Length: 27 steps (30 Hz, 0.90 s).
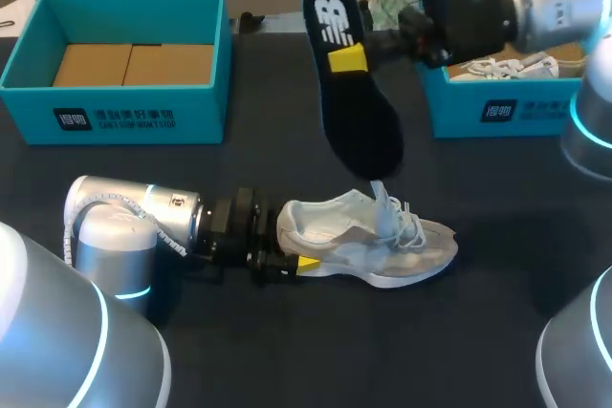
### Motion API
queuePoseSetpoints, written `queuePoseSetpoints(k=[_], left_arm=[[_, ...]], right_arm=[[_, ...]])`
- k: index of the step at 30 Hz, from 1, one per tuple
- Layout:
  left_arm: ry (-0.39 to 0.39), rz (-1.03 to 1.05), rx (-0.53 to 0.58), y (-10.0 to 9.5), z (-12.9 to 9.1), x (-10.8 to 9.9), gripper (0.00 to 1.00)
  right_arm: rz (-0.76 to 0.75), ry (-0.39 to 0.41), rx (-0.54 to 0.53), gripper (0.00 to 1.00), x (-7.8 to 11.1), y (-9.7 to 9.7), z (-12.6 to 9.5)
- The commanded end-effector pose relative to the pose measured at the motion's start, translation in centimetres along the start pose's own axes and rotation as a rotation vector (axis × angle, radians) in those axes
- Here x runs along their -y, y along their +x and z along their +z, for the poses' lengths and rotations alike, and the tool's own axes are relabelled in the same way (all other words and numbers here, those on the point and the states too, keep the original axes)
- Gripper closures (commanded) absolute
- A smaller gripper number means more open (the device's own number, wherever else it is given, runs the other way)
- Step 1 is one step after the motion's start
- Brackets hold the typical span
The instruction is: Take the shoe out of the shoebox, open the shoe tongue, remove and reinsert the insole, then place the shoe into the shoebox
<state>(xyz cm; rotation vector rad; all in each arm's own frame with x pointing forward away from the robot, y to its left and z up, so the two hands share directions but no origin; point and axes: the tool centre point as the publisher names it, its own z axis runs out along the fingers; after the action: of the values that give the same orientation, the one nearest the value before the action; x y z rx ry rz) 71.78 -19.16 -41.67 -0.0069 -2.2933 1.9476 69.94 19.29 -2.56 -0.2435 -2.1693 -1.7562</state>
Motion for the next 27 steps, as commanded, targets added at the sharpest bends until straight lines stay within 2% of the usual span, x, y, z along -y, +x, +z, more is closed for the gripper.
queuePoseSetpoints(k=[1,11,16,20,23,27], left_arm=[[0.000,0.000,0.002,0.0,0.1,0.0,1.00],[0.000,0.000,0.002,0.0,0.1,0.0,1.00],[0.000,0.000,0.002,0.0,0.1,0.0,1.00],[0.000,0.000,0.002,0.0,0.1,0.0,1.00],[0.000,0.000,0.002,0.0,0.1,0.0,1.00],[0.000,0.000,0.002,0.0,0.1,0.0,1.00]], right_arm=[[0.001,0.008,0.062,1.00,0.1,2.2,-1.2],[0.001,0.008,0.062,1.00,0.1,2.2,-1.2],[0.005,-0.051,0.097,1.00,0.1,5.6,-2.9],[-0.020,-0.089,0.100,1.00,-0.4,7.2,-3.7],[0.010,-0.063,0.075,1.00,-0.7,8.5,-3.8],[0.010,-0.063,0.075,1.00,-0.7,8.5,-3.8]])
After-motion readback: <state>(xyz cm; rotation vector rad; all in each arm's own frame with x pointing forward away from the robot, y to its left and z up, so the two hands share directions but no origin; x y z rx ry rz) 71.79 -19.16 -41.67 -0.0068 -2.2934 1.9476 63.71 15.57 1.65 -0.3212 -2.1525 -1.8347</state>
